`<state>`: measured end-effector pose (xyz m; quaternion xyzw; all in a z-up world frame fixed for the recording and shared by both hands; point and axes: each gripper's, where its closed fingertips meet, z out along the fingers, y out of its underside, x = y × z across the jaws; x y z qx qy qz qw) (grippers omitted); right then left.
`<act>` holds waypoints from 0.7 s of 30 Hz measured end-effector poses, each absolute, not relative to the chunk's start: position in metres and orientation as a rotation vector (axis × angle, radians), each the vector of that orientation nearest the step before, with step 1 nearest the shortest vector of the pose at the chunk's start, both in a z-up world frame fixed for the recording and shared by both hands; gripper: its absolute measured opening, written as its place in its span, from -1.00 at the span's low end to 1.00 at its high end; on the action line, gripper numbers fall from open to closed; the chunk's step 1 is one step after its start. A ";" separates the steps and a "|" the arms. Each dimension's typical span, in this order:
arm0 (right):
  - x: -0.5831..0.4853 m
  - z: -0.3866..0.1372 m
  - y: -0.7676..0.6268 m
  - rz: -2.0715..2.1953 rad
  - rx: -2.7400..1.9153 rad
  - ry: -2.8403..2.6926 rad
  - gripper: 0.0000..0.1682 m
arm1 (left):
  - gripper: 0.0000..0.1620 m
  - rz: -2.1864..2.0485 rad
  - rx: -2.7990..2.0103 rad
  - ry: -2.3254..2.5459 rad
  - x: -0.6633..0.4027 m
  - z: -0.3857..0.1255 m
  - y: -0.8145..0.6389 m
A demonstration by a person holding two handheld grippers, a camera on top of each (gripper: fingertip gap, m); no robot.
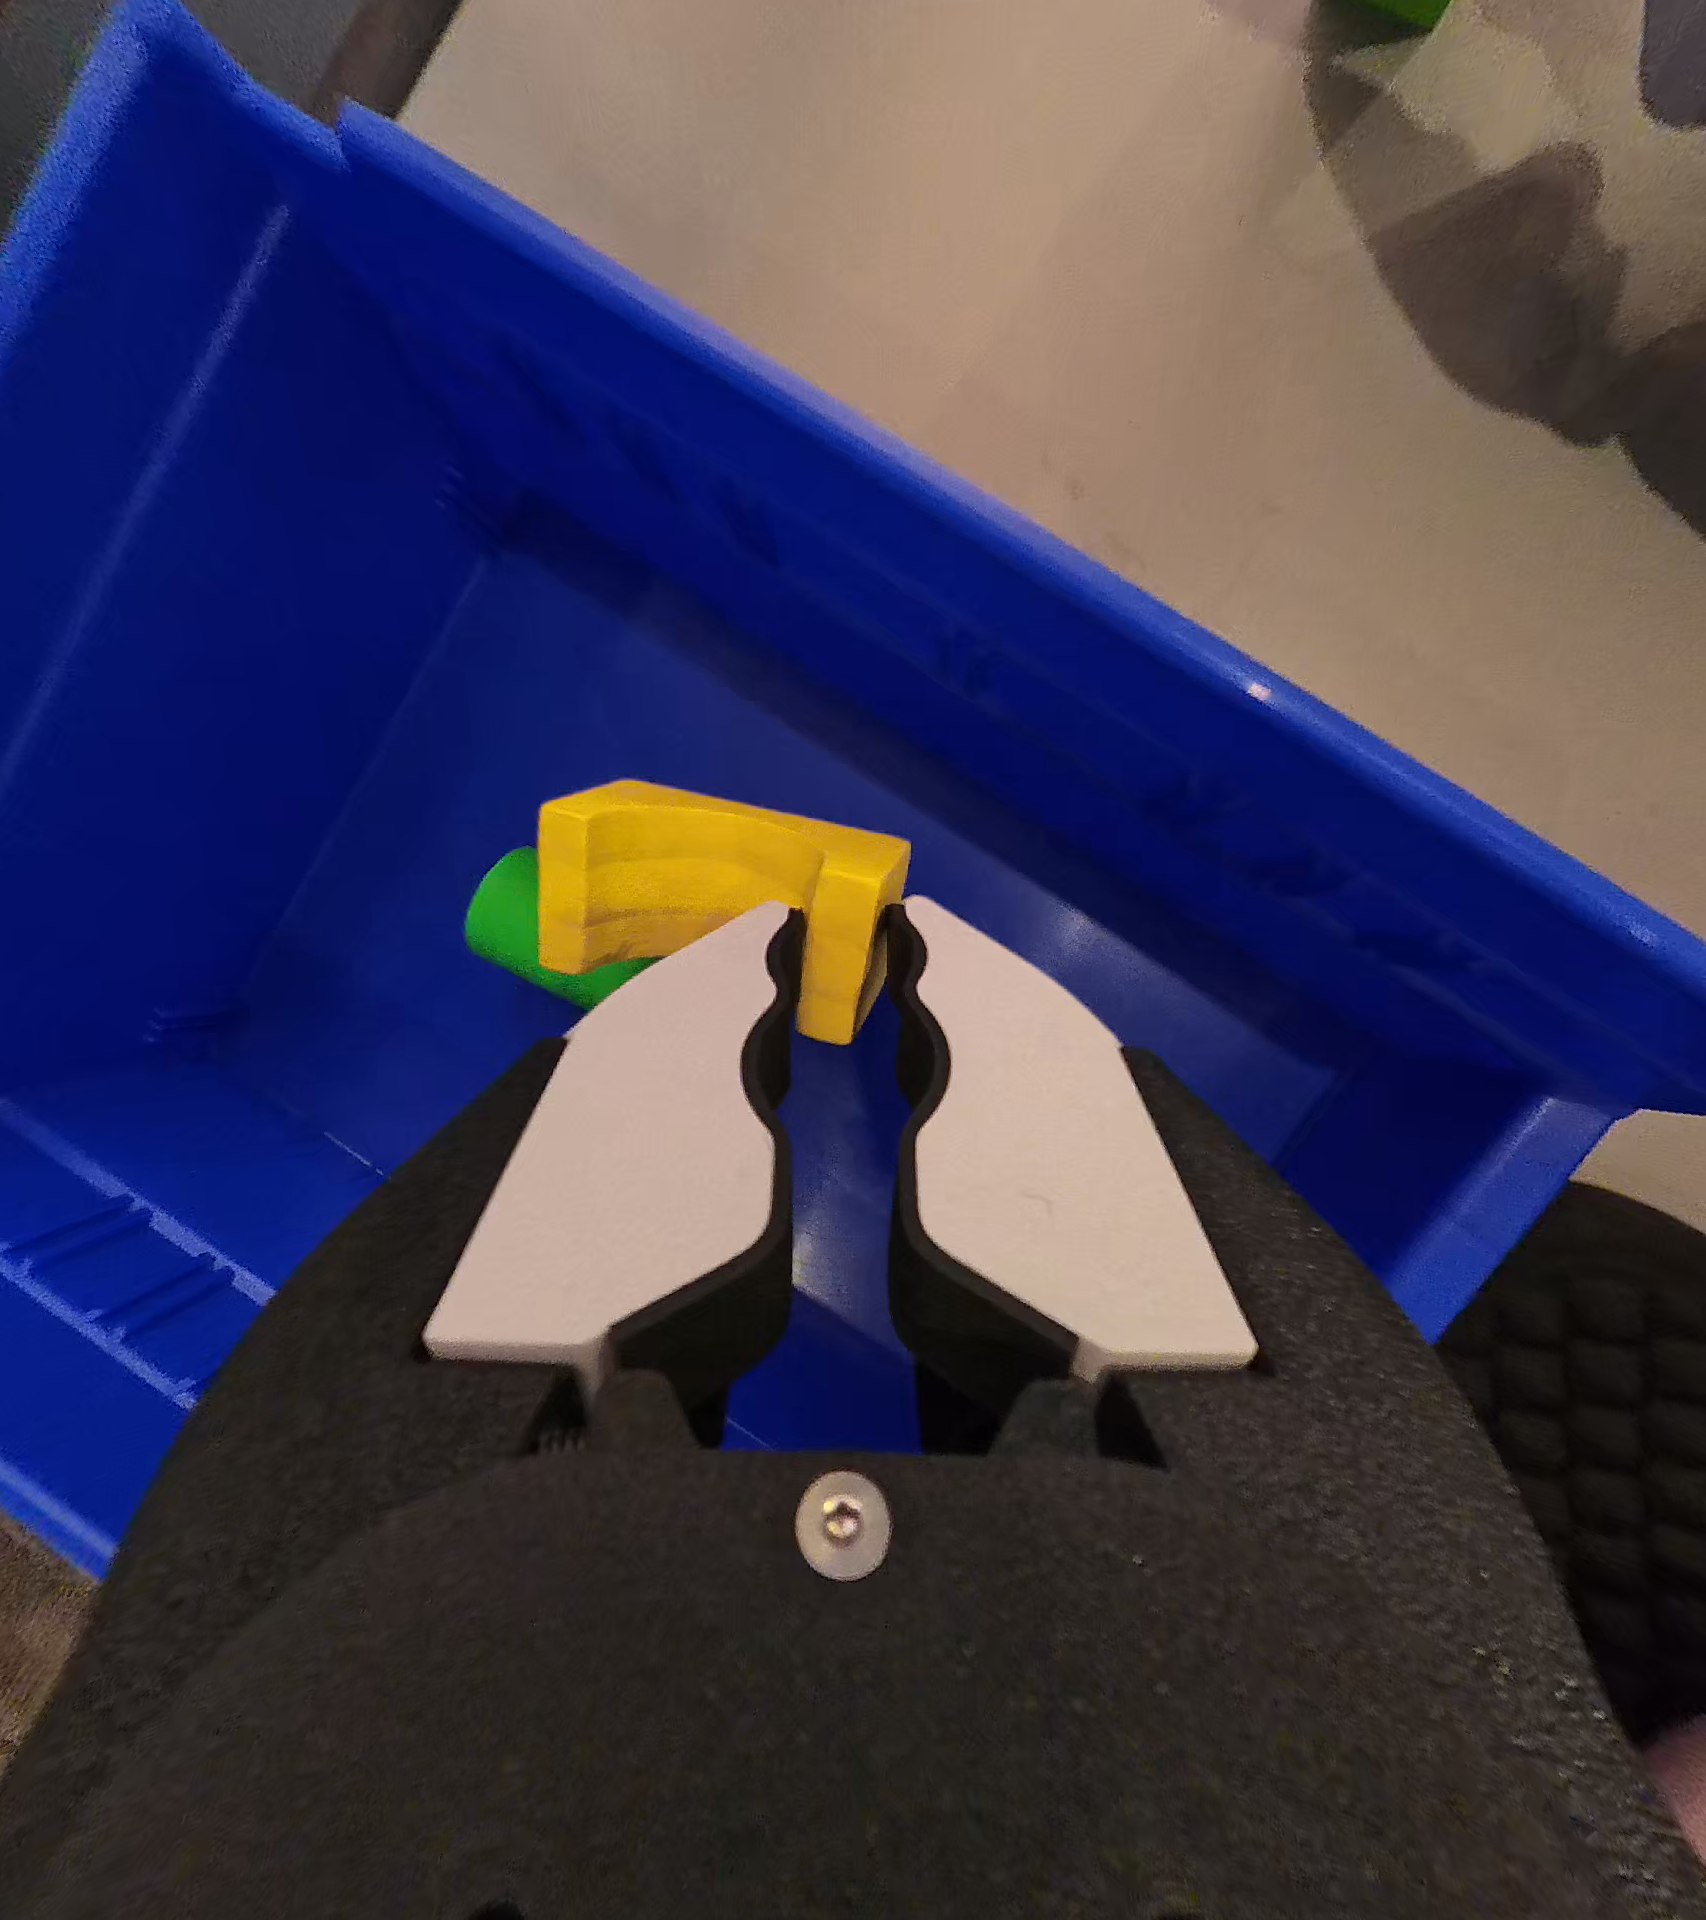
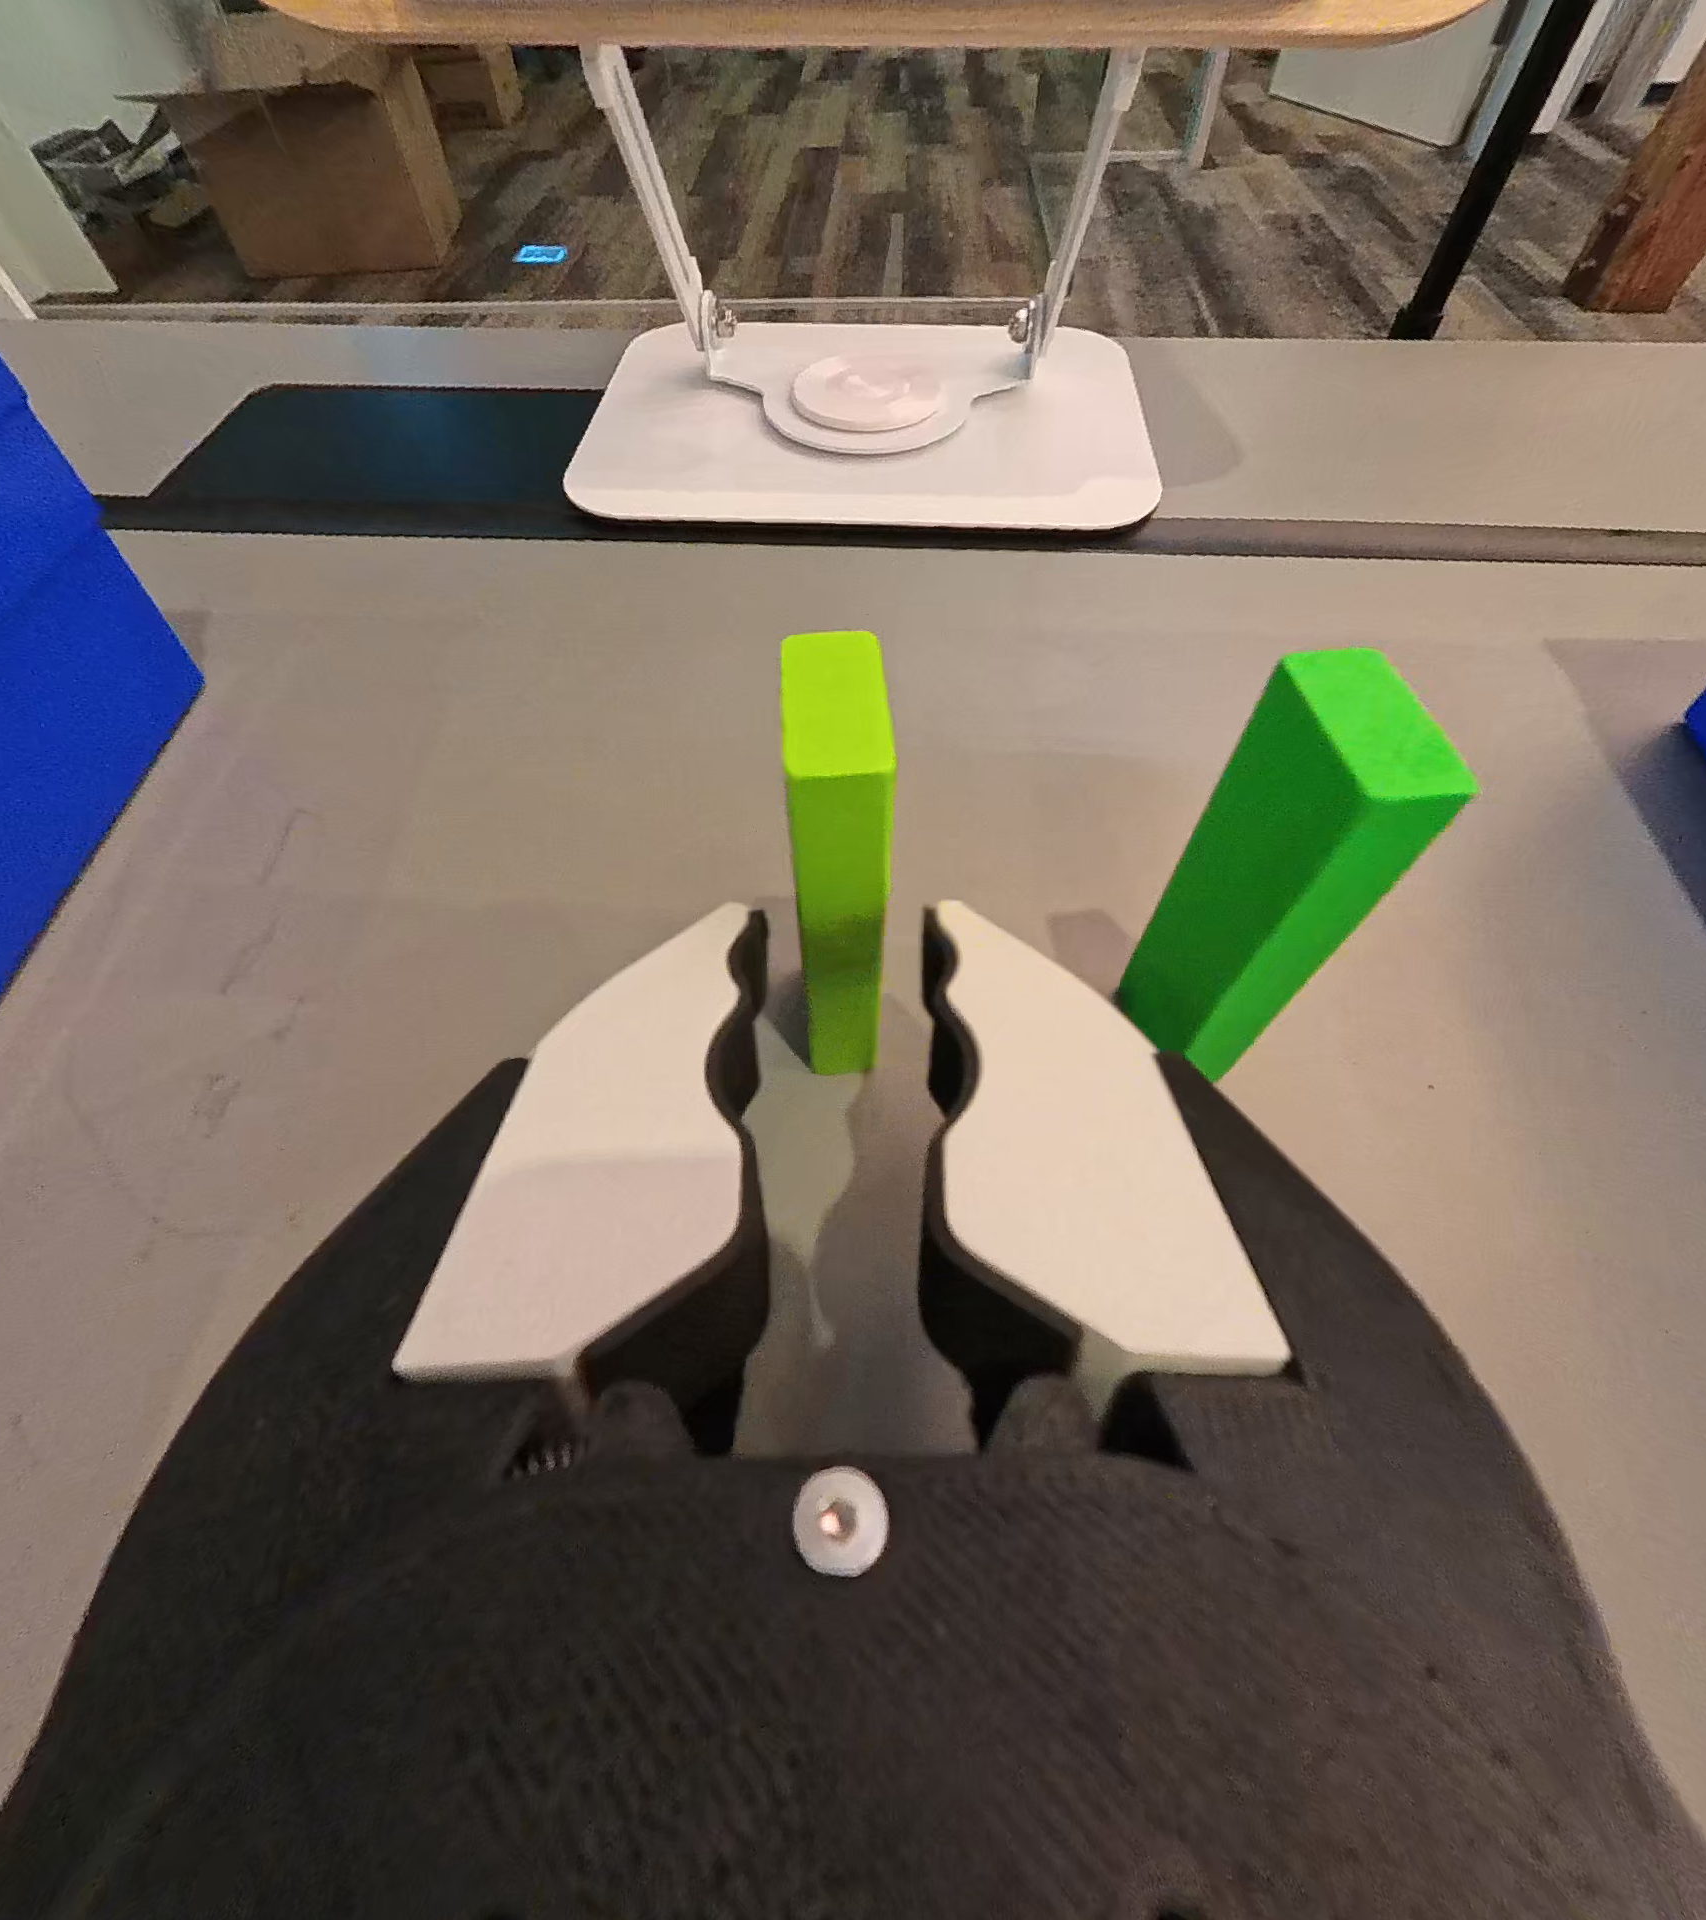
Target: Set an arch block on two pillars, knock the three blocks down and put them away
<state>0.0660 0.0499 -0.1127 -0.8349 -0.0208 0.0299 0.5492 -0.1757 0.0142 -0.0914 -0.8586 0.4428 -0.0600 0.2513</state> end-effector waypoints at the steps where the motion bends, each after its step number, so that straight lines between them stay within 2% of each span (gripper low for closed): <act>1: 0.066 -0.111 0.049 0.079 -1.968 -0.046 -0.59 | -0.81 -0.166 -2.320 1.191 -0.176 -0.087 0.015; 7: 0.071 -0.086 0.038 0.055 -1.872 -0.067 -0.43 | -0.80 -0.280 -2.126 1.076 -0.169 -0.031 0.010; 14: 0.059 -0.047 0.020 0.098 -1.723 -0.160 -0.39 | -0.81 -0.693 -1.845 1.055 -0.132 0.044 -0.030; 18: 0.048 -0.009 0.002 0.119 -1.566 -0.297 -0.39 | -0.81 -0.911 -1.742 1.104 -0.103 0.067 -0.050; 21: 0.023 0.016 -0.019 0.285 -1.438 -0.499 -0.35 | -0.81 -1.150 -1.711 1.115 -0.076 0.082 -0.067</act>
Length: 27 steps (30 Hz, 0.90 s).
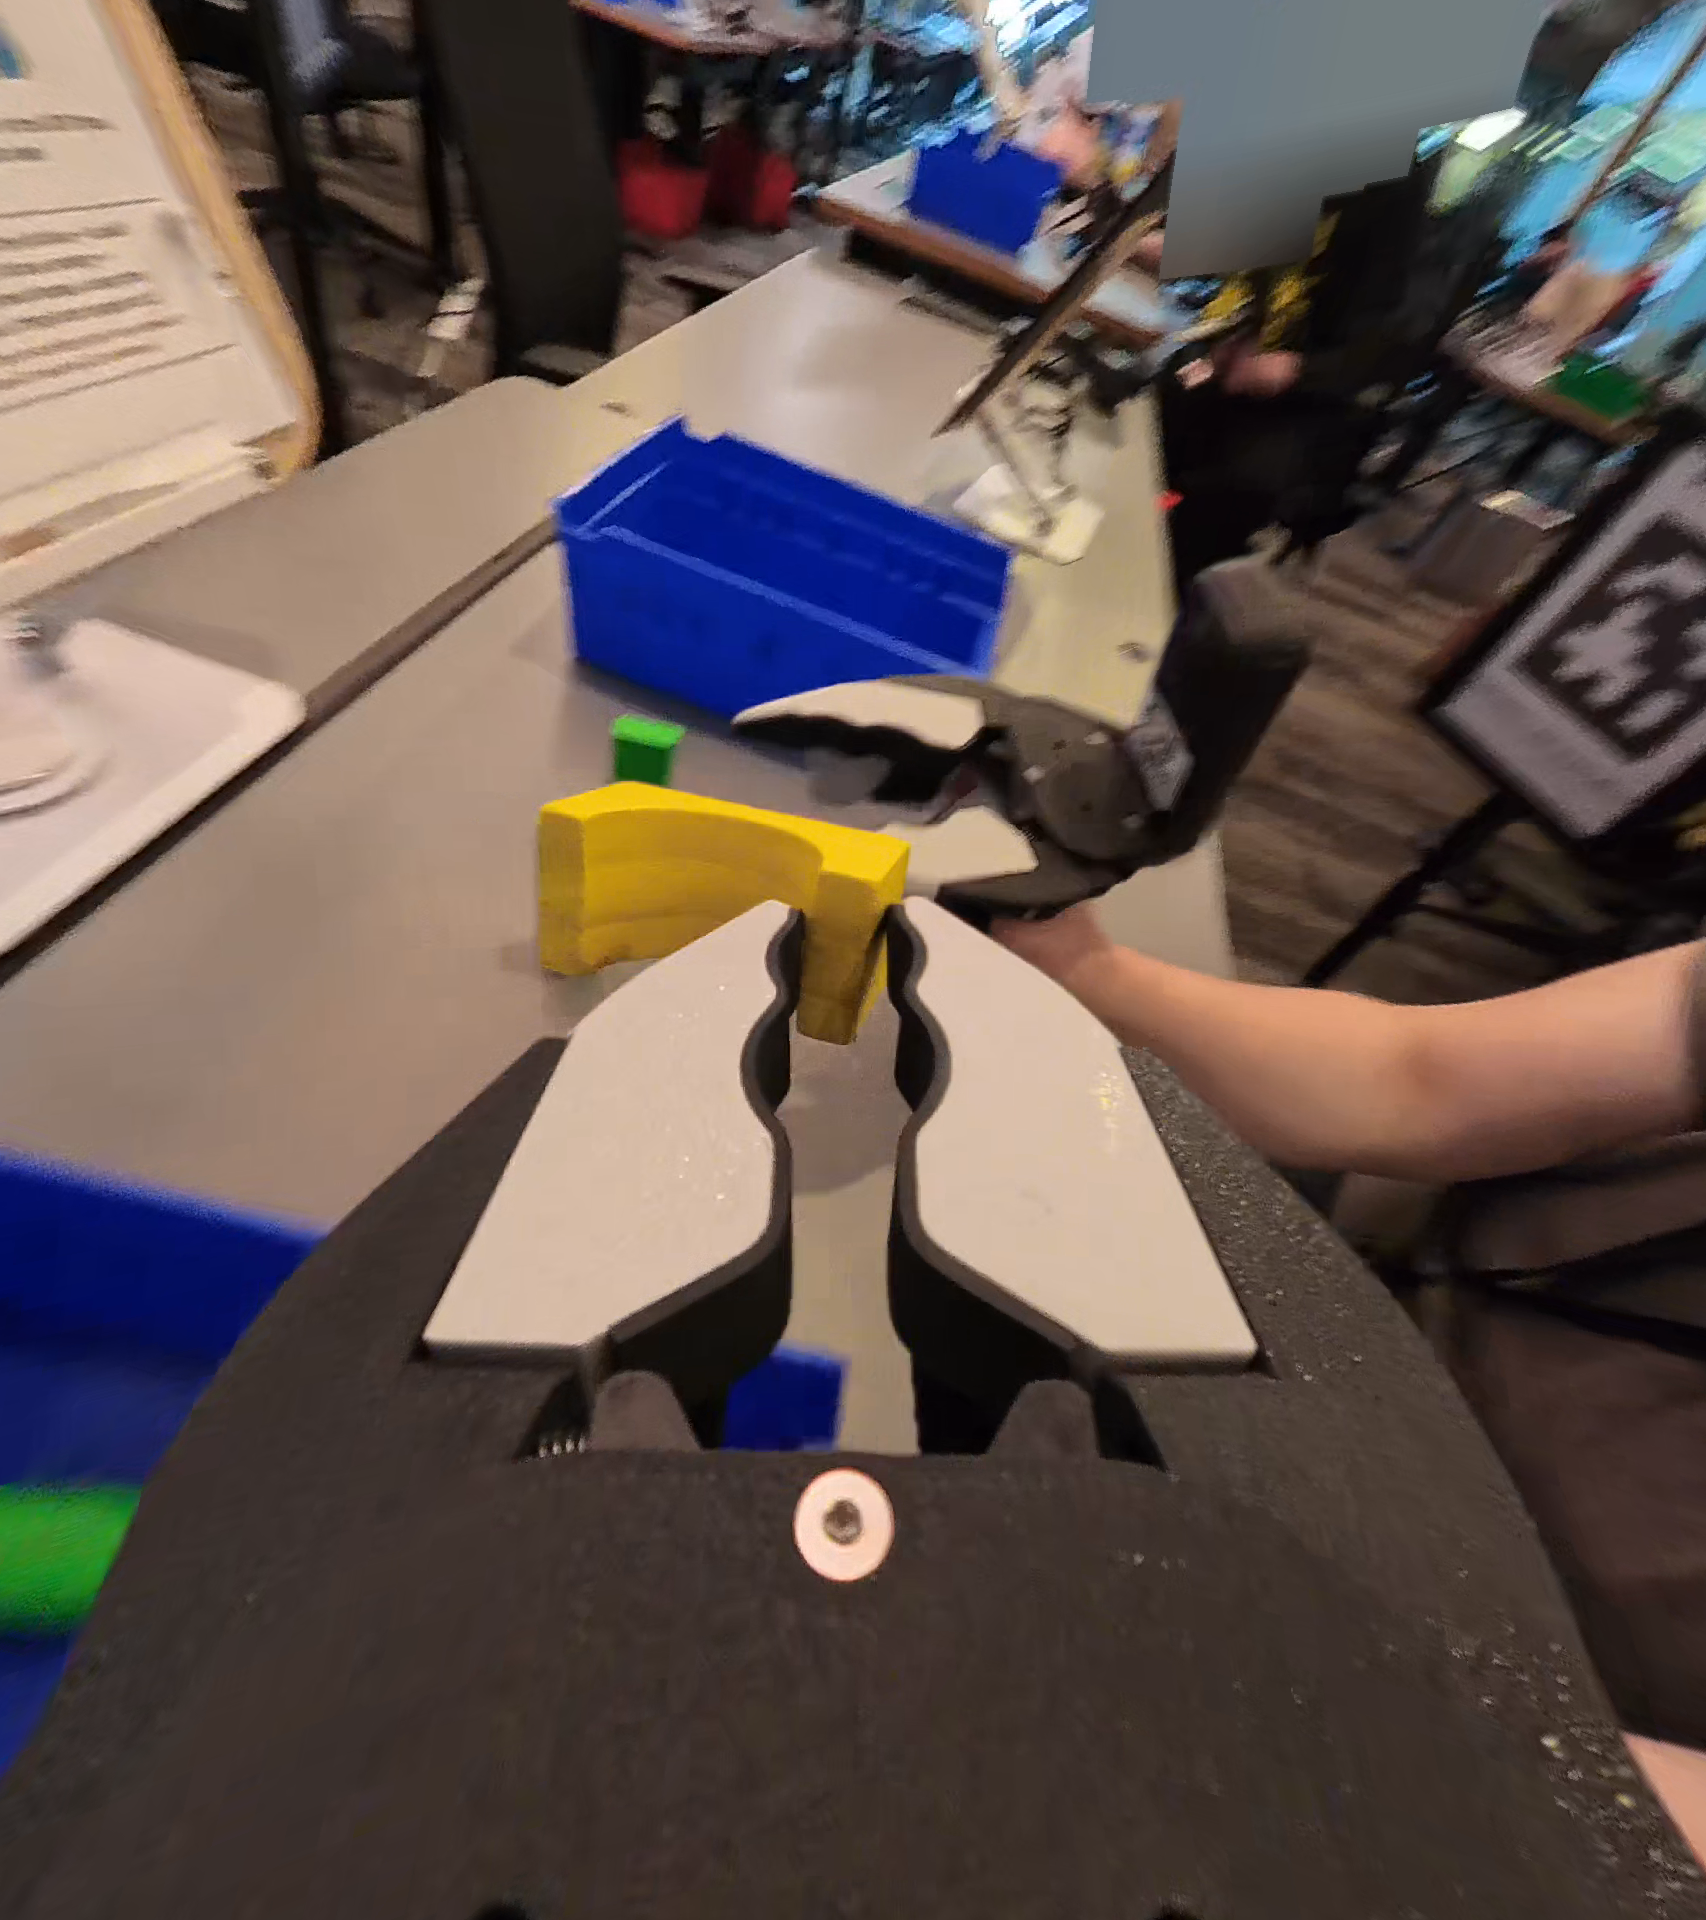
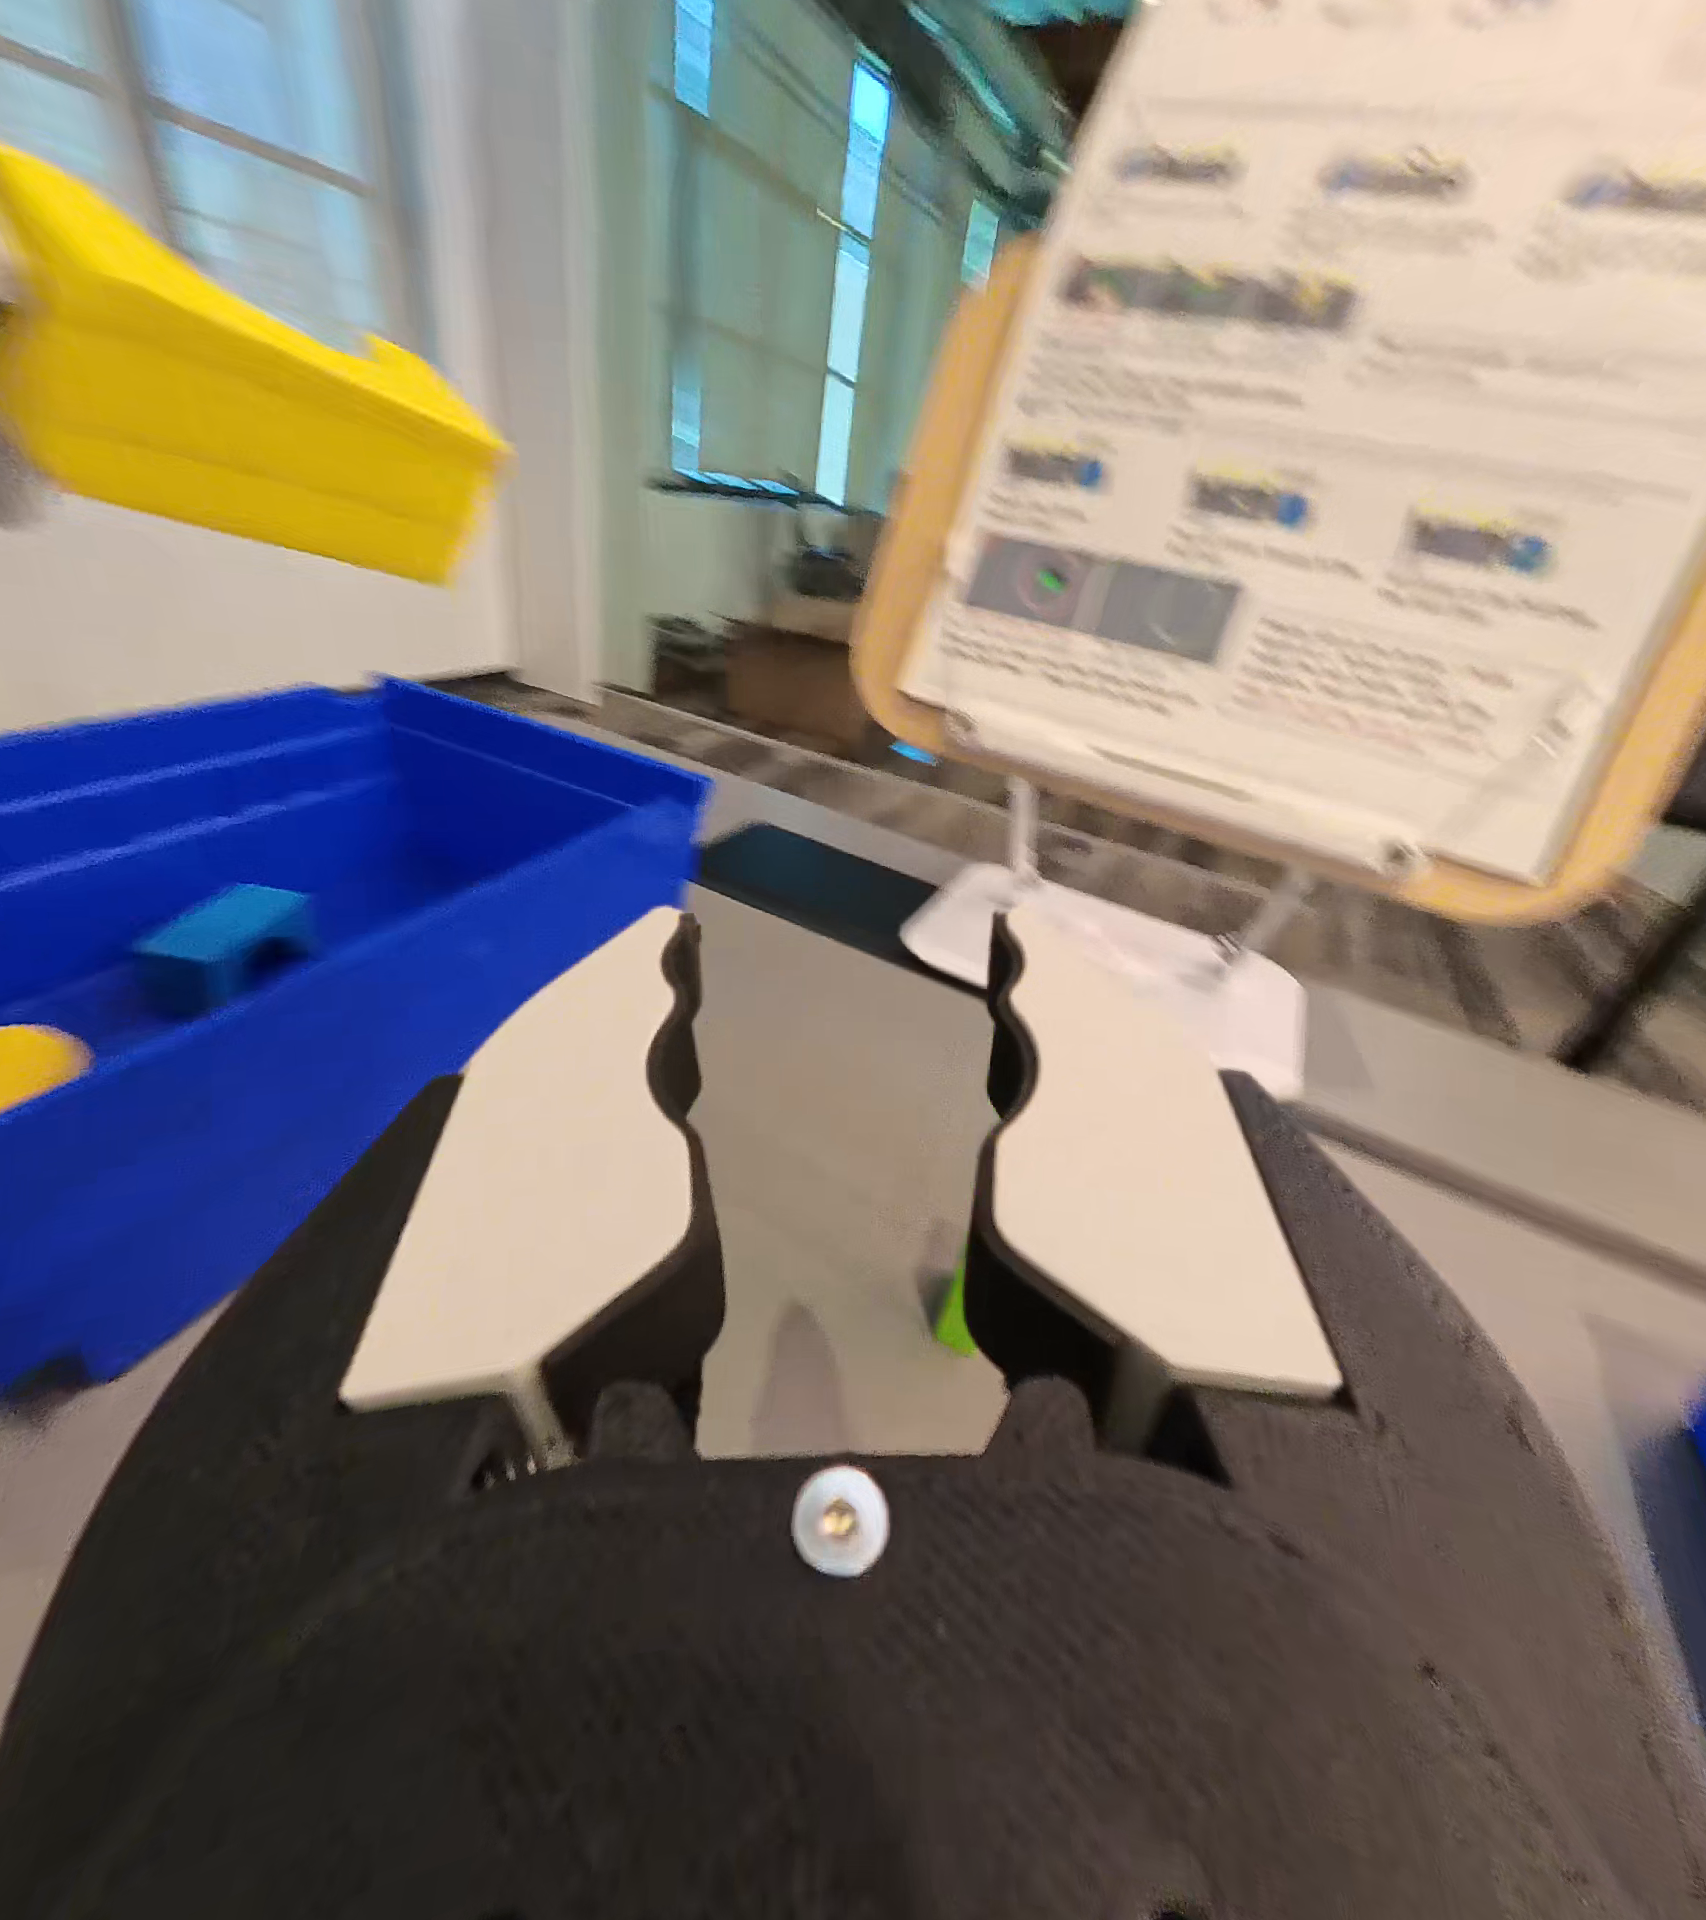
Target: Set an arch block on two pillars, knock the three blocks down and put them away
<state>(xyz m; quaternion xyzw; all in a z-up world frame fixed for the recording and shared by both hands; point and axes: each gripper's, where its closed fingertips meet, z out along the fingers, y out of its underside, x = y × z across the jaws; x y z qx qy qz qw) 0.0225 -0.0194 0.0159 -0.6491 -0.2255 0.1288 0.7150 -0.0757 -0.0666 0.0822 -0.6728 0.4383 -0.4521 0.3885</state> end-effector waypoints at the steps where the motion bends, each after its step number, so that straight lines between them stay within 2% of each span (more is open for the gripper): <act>1: 0.015 0.025 -0.029 0.354 -1.385 -0.573 -0.35 | -0.81 -1.251 -1.697 1.116 -0.066 0.088 -0.073; 5: 0.011 0.059 -0.059 0.343 -1.168 -0.799 -0.28 | -0.81 -1.598 -1.658 1.075 -0.030 0.105 -0.086; 13: 0.021 0.082 -0.074 0.050 -0.988 -1.063 -0.25 | -0.81 -1.810 -1.643 1.098 0.010 0.100 -0.092; 19: 0.022 0.082 -0.071 -0.045 -0.927 -1.096 -0.42 | -0.81 -1.863 -1.588 1.130 0.015 0.100 -0.095; 21: 0.024 0.083 -0.070 -0.069 -0.913 -1.094 -0.53 | -0.81 -1.861 -1.597 1.146 0.016 0.097 -0.096; 27: 0.030 0.078 -0.072 -0.054 -0.899 -1.177 -0.58 | -0.82 -1.906 -1.608 1.177 0.027 0.090 -0.099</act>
